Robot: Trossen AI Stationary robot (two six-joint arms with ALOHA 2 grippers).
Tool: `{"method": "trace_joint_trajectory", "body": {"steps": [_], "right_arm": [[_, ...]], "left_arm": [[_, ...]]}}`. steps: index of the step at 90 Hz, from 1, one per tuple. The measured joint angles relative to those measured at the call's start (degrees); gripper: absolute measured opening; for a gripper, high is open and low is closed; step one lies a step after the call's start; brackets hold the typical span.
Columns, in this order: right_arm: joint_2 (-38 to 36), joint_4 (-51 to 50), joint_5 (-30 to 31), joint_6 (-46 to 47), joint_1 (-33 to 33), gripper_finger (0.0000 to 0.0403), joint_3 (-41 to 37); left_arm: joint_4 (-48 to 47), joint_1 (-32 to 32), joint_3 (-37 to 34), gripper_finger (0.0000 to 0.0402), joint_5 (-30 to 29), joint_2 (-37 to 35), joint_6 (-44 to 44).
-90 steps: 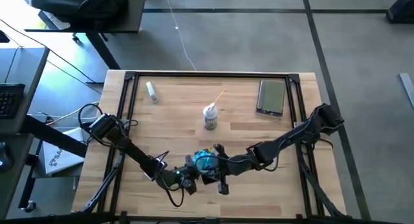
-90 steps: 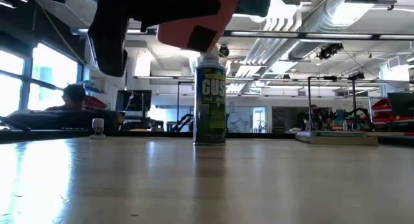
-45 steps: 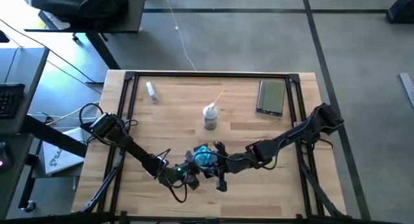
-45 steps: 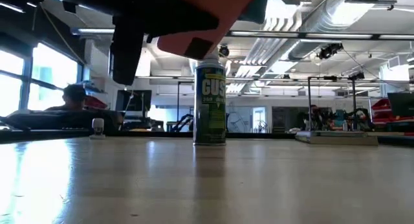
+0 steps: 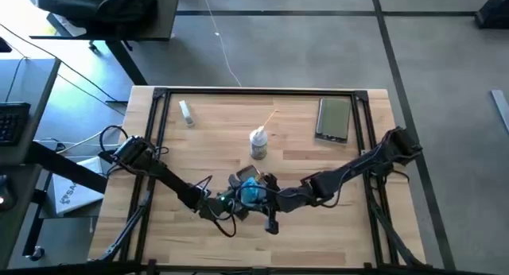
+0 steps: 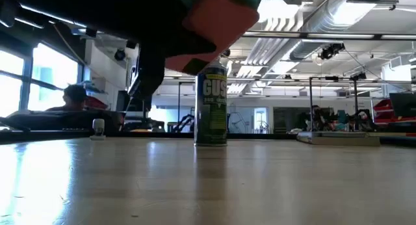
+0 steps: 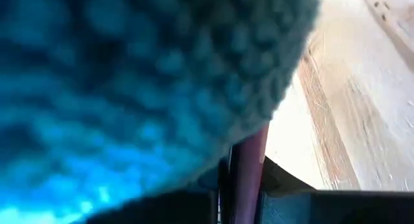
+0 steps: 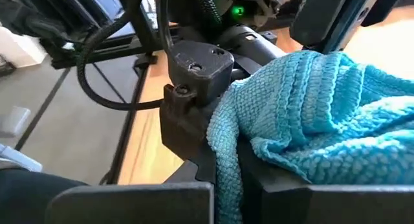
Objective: Apply microfiber cloth
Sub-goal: Wipe the back and front of the cellphone with the blue microfiber cloth
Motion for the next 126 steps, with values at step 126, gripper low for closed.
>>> {"method": "trace_joint_trajectory", "body": {"steps": [126], "right_arm": [[1.2, -0.06, 30.71, -17.27, 1.39, 0.0, 0.04]], "left_arm": [[-4.65, 15.12, -12.43, 0.001, 75.81, -16.79, -123.95]]}}
